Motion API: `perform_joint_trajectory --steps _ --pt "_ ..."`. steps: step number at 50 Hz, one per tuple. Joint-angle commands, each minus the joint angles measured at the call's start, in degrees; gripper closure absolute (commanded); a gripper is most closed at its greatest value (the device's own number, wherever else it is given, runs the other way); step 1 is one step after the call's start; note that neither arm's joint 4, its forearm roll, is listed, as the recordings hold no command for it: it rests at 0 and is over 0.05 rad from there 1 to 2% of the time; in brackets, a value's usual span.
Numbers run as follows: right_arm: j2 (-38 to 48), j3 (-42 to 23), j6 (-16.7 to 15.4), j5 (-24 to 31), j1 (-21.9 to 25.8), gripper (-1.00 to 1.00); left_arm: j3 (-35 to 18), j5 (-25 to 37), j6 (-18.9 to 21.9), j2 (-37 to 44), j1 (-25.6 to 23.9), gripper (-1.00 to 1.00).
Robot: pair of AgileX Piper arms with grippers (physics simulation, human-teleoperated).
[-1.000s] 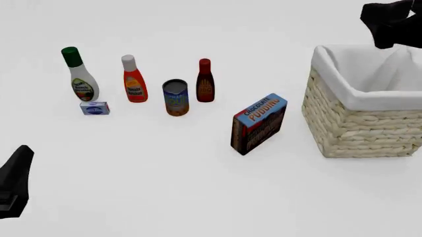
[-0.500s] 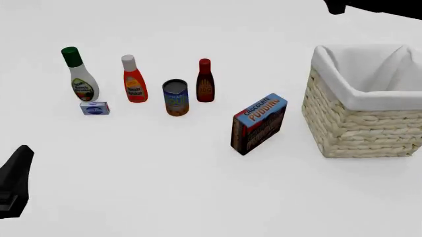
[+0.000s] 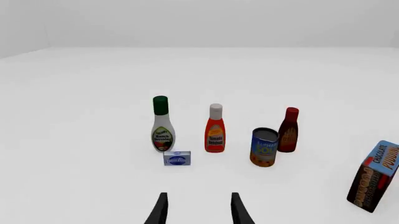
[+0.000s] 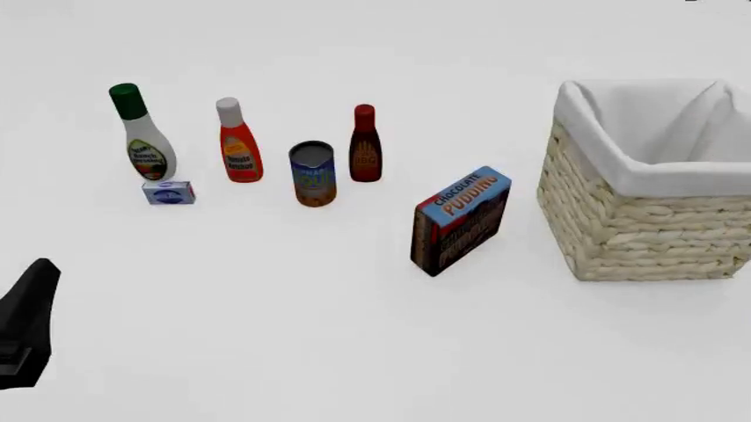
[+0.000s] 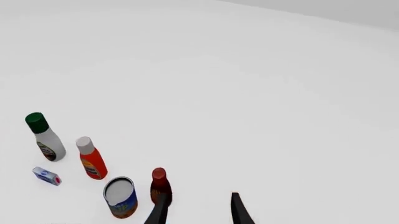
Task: Pick the bbq sauce and place it in the basket.
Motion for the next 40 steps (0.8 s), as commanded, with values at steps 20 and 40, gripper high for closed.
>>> perform_joint_trajectory --steps 20,40 --pt "35.23 -43.75 1.69 21.36 7.84 -1.00 0.00 0.00 0.00 0.00 0.00 -1.00" --pt "49.62 -62.93 1.50 30.59 8.84 -1.00 0.00 0.00 0.00 0.00 0.00 -1.00"
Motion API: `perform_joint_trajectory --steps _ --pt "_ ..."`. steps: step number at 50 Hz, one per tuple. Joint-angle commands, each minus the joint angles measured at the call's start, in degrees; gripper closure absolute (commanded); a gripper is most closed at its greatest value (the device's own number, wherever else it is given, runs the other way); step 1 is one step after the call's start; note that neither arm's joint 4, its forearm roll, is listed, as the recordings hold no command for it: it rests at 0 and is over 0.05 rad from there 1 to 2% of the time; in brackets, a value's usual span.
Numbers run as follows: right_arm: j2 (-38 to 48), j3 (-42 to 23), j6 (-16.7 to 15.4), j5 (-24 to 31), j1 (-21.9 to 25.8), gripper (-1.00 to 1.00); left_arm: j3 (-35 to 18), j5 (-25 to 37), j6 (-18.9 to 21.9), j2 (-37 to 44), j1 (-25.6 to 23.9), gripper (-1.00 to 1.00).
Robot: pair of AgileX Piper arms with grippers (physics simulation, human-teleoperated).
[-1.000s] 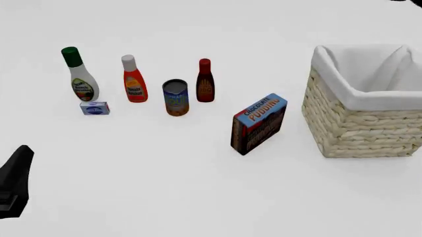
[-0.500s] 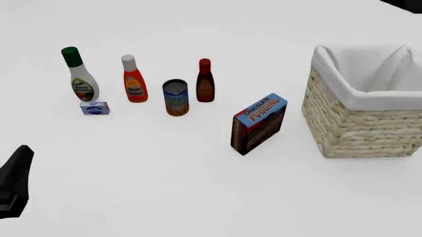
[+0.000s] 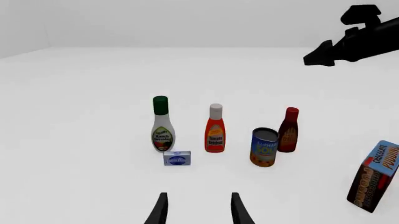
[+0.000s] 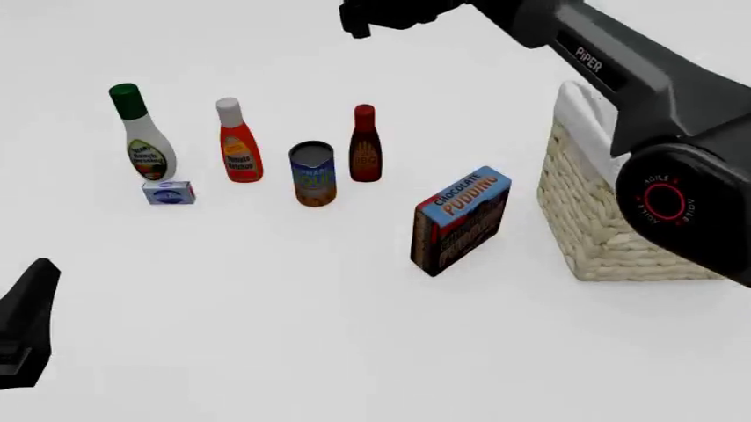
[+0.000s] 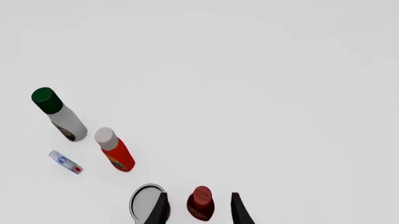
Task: Pick the bbq sauce and place it in the basket.
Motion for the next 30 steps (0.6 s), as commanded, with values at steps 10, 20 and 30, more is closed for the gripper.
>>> perform_joint_trajectory --steps 10,20,30 --pt "15.89 -22.11 -0.18 11.02 -0.14 -1.00 0.00 0.00 0.00 0.00 0.00 -1.00" --pt "22.24 -27.81 0.01 13.18 -0.69 -1.00 0.00 0.00 0.00 0.00 0.00 -1.00" --pt "24.17 -28.05 0.50 12.95 -1.26 -1.00 0.00 0.00 0.00 0.00 0.00 -1.00"
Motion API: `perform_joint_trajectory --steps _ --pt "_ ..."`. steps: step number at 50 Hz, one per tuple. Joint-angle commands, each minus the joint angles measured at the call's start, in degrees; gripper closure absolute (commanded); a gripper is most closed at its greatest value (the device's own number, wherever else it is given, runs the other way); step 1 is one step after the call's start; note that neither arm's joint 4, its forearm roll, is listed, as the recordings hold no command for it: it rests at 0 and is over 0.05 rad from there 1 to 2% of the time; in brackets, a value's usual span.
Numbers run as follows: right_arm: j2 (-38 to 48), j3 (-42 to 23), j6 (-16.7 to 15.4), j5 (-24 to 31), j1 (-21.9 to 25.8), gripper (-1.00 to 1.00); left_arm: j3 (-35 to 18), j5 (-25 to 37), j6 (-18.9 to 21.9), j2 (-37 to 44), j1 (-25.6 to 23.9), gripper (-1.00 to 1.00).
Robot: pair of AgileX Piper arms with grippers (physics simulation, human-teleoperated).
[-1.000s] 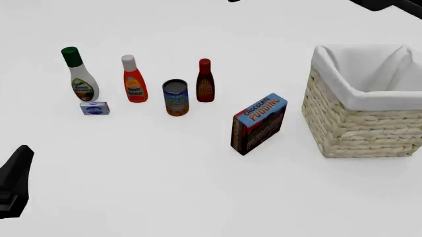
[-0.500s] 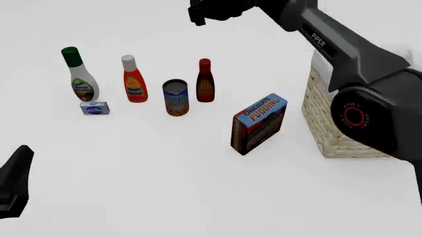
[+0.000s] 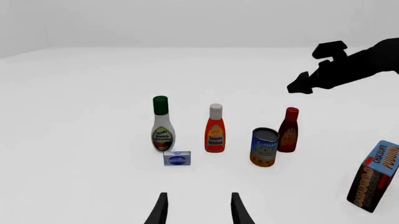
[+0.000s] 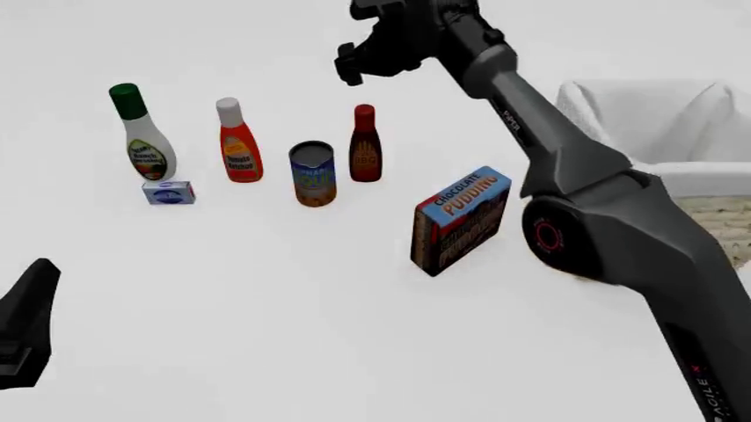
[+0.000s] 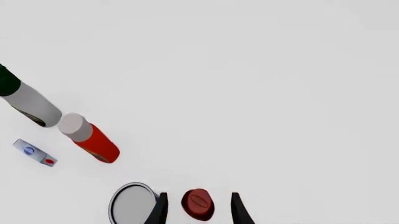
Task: Pick the bbq sauce and place it in the basket.
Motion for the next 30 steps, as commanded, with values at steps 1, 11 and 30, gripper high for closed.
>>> perform_joint_trajectory --steps 1,11,30 --pt "3.97 -2.81 0.39 0.94 -0.55 -1.00 0.00 0.00 0.00 0.00 0.00 -1.00" --pt "5.62 -2.80 0.82 0.74 -0.59 -1.00 0.00 0.00 0.00 0.00 0.00 -1.00" --pt "7.91 -2.57 1.03 0.77 -0.27 -1.00 0.00 0.00 0.00 0.00 0.00 -1.00"
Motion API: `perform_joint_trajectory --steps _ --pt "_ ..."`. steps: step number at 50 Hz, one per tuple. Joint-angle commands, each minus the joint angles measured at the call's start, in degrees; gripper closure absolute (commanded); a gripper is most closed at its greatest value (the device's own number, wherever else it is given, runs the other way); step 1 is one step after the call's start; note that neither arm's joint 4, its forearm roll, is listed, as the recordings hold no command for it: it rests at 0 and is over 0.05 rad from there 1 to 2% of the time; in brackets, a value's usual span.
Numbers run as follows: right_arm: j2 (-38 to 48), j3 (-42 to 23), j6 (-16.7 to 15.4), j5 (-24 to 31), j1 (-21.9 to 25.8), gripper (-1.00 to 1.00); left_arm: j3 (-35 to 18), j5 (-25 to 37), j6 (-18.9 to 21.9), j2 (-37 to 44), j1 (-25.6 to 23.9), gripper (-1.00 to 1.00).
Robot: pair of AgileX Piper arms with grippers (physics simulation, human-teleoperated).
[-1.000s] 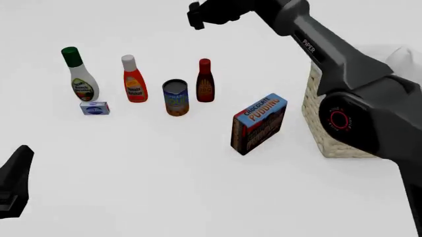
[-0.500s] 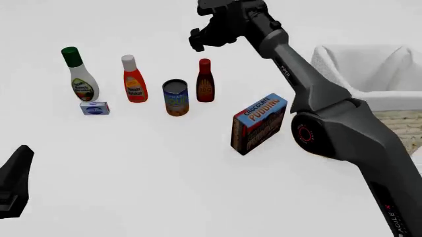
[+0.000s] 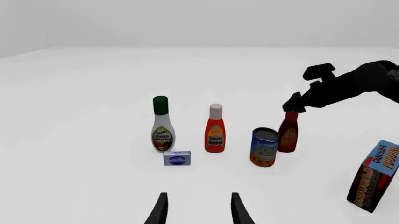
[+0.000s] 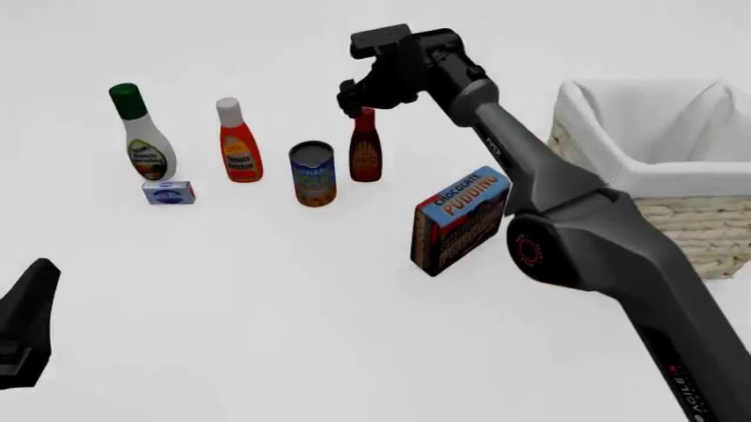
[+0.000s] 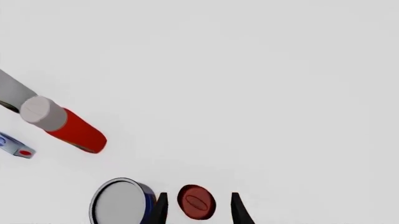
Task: Pick the bbq sauce and place it in the basket.
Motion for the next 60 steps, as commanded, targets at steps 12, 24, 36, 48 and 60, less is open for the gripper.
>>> perform_joint_trajectory --steps 12,24,36,48,60 --pt "1.76 0.22 0.14 0.06 0.11 -1.00 0.00 0.00 0.00 0.00 0.00 -1.00" --pt "-1.11 8.39 0.13 -4.55 0.12 -1.00 0.00 0.00 0.00 0.00 0.00 -1.00" --pt "2.80 1.06 0.20 -0.74 0.07 -1.00 0.00 0.00 0.00 0.00 0.00 -1.00" --pt "2.86 -0.05 -0.07 -0.16 0.22 1.00 0.00 0.00 0.00 0.00 0.00 -1.00" --pt "-3.56 10.33 -0.41 -5.08 -0.13 1.00 0.00 0.00 0.00 0.00 0.00 -1.00"
